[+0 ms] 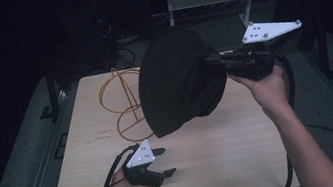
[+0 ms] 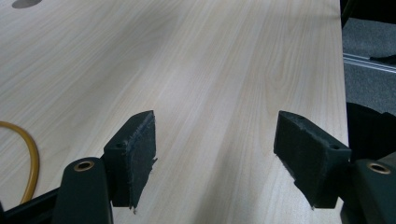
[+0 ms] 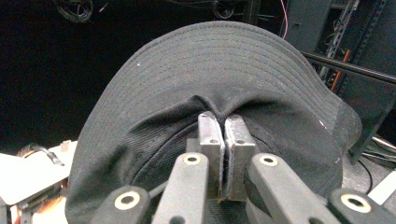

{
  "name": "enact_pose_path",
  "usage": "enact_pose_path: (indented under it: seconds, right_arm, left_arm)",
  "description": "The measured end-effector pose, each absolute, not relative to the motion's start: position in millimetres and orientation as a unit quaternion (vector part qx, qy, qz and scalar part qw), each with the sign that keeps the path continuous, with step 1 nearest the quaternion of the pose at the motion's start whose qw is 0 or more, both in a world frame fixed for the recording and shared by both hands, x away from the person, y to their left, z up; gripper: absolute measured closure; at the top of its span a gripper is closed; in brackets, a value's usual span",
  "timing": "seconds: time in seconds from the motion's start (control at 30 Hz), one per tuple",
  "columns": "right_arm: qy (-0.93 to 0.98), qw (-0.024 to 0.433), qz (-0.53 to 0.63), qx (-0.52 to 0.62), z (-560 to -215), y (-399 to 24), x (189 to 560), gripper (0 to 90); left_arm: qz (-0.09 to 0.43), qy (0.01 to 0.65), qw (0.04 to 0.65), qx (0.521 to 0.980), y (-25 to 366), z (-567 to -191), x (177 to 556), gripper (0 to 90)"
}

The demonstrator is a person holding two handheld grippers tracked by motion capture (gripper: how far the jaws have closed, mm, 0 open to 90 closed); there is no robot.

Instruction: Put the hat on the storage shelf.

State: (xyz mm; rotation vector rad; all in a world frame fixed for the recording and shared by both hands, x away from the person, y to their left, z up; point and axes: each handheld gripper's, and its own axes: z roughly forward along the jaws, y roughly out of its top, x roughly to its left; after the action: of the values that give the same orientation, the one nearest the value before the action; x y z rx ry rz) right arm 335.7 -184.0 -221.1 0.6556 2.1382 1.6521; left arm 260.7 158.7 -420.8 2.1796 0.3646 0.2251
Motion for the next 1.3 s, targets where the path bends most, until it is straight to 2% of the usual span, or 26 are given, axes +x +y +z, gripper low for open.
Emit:
enact_pose_path:
  seconds: [1.3]
  right_arm:
    - [0.776, 0.13, 0.584, 0.199, -190.3, -74.1, 394.8, 87.4]
  left_arm:
    - [0.072, 0.143, 0.448, 0.88, 157.3, -423.2, 262.1, 25.6]
